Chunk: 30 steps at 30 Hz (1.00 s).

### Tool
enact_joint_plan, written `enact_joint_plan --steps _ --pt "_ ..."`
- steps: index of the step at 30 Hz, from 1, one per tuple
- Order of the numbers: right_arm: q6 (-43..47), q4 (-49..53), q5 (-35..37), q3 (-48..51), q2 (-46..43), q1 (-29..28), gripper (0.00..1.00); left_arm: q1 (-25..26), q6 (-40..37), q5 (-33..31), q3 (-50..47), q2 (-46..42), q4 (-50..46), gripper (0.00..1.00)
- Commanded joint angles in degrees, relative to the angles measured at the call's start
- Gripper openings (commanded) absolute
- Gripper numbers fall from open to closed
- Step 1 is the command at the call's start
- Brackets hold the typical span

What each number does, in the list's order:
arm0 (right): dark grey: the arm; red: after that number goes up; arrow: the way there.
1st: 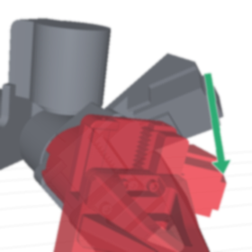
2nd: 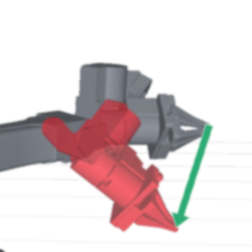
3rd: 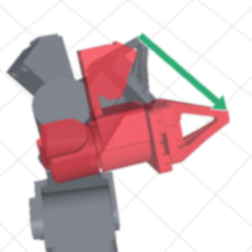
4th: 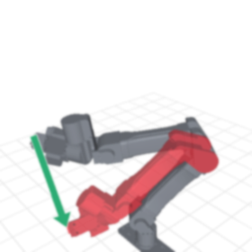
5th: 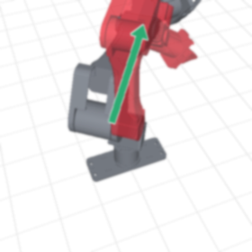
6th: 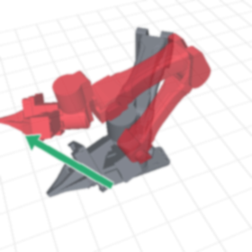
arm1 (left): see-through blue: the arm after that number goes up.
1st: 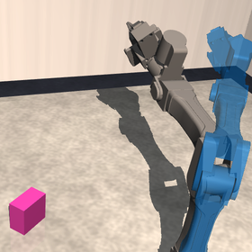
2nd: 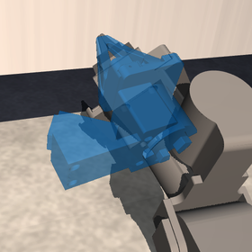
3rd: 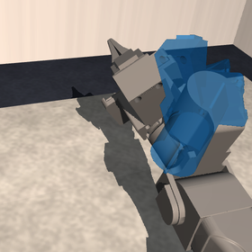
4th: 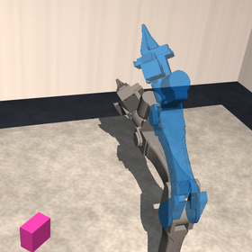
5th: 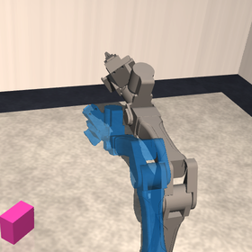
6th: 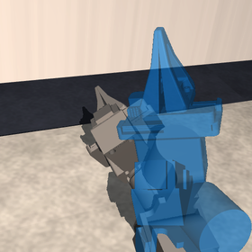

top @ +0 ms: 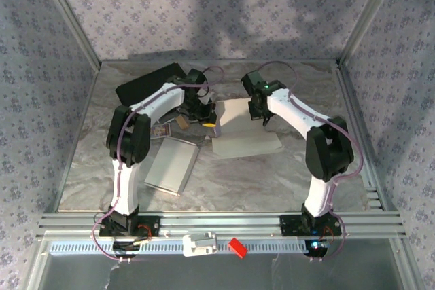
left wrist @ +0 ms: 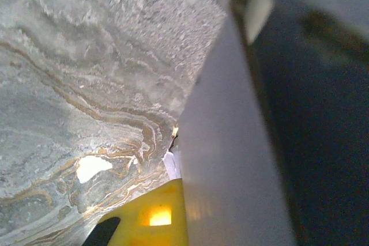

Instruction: Fold the paper box

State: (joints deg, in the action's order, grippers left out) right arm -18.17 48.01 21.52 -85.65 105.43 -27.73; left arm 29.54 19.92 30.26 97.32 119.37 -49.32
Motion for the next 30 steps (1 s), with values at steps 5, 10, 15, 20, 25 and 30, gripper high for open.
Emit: enact_joint_plan --steps 5,10,15,20,25,30 --pt "-7.21 7.68 1.6 2.64 1.65 -1.53 0.0 5.19 8.4 -5.65 -0.29 0.48 -1.03 0.0" --pt "-3.03 -0.31 -4.79 7.77 0.92 -0.1 0.03 6.23 8.3 -6.33 -0.05 2.67 -2.24 0.0" --pt "0.18 -3.01 -9.93 7.46 2.54 2.75 0.1 6.16 7.08 -7.09 2.2 5.14 -5.06 0.0" --pt "0.68 -3.89 -12.59 7.42 3.69 5.0 0.17 6.09 7.06 -8.2 4.18 6.65 -6.58 0.0" --pt "1.14 -4.35 -13.4 7.45 3.47 6.09 0.24 6.21 7.06 -8.29 4.9 7.1 -6.93 0.0" --pt "1.37 -5.32 -14.38 8.25 3.38 6.07 0.27 6.16 6.66 -8.07 5.42 7.45 -7.19 0.0"
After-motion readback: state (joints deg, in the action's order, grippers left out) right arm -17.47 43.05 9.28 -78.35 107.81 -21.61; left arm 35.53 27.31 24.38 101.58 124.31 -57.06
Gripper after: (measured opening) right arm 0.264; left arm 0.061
